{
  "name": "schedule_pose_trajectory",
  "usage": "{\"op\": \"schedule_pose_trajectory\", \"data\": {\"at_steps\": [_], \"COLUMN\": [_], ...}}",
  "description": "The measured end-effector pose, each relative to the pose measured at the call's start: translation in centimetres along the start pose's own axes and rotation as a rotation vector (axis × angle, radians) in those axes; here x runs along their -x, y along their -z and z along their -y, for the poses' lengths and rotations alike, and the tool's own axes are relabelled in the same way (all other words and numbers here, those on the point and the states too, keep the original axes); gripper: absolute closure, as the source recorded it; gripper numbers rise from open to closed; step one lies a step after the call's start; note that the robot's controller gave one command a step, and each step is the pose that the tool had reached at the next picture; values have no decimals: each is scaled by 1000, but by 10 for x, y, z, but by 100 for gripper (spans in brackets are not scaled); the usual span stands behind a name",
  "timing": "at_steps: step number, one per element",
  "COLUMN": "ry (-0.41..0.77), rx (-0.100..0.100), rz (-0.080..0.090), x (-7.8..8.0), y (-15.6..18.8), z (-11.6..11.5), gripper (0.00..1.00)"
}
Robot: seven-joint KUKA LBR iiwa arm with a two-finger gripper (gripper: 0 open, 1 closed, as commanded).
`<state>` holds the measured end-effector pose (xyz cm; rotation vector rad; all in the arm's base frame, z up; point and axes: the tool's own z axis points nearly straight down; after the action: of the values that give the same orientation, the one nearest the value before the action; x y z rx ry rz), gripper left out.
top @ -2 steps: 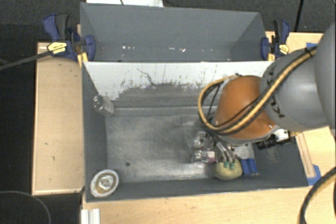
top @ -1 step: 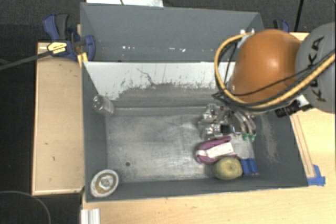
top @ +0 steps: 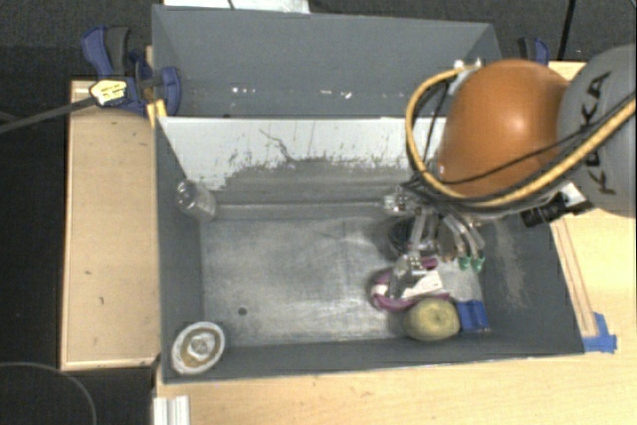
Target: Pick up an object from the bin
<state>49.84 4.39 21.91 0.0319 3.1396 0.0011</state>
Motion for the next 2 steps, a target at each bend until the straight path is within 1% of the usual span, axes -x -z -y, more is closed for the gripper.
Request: {"op": "schedule_pose_trajectory", "data": {"at_steps": [1, 2], "ry": [390, 325], "rx": [0, 1], "rz": [-5, -3], "x": [-1, 11], "y": [-117, -149], "z": [42, 87], "gripper": [0, 0]}}
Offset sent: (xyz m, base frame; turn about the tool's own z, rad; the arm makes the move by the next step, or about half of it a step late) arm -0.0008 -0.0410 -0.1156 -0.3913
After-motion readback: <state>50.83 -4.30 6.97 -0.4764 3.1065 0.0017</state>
